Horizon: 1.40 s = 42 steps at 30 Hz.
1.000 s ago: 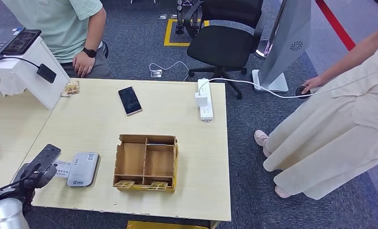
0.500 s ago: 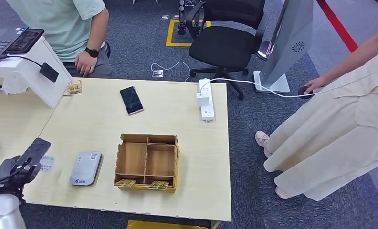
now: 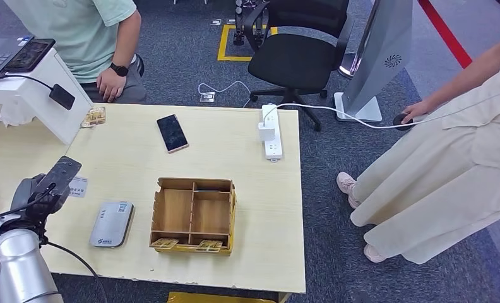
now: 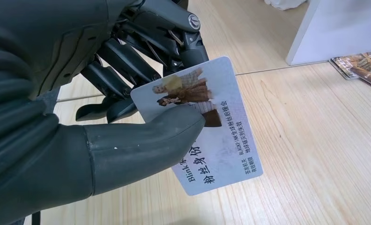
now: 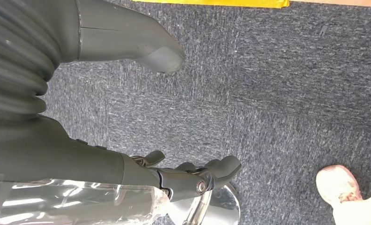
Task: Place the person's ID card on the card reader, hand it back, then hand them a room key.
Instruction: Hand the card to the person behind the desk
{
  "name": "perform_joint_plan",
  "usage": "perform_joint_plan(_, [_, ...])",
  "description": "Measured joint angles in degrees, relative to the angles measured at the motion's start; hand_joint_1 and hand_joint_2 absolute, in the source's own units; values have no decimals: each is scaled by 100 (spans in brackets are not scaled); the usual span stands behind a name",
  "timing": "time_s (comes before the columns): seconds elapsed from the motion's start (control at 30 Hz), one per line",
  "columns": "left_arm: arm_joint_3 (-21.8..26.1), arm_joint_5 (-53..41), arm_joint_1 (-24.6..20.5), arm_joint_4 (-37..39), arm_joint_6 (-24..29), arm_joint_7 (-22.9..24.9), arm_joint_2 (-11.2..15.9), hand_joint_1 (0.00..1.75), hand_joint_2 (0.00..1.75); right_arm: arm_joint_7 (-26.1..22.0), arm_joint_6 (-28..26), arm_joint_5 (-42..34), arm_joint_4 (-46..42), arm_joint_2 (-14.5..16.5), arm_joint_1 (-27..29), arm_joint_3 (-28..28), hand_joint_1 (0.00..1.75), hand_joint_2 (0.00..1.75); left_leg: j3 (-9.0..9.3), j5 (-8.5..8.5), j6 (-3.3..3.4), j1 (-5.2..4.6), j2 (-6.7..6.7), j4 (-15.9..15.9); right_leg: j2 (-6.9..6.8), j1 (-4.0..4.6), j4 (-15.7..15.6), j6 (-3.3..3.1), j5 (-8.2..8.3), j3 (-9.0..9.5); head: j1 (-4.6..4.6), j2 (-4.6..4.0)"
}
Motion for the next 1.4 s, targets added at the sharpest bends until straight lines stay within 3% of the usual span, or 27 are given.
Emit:
perform_joint_plan(0.4, [-269,409,326,-76,-174,22,189,175,175,-34,-85,-19,77,-58,-10,-9,0,175,0,0,0,1,1,0,1,0,1,0,0,0,1,-1])
perform_joint_plan(0.67, [-662,616,1073,-602,-319,123,401,175,175,-58,-160,-82,184,-139,-47,-9,0,175,-1,-4,-4,0,4,-1,6,0,0,0,-1,-1,-2,0])
perform_joint_plan(1.03, [-845,732,1943,-1071,-706,230,624,175,175,-67,-301,-205,443,-285,-162,46,0,175,0,-4,-5,1,4,-2,4,1,0,-1,-1,-1,0,-1])
perform_joint_plan(1.4, [-1055,656,2147,-1086,-860,223,682,175,175,-68,-342,-219,616,-344,-284,161,0,175,0,-4,-5,1,3,-1,3,1,0,-1,-1,-1,0,-1])
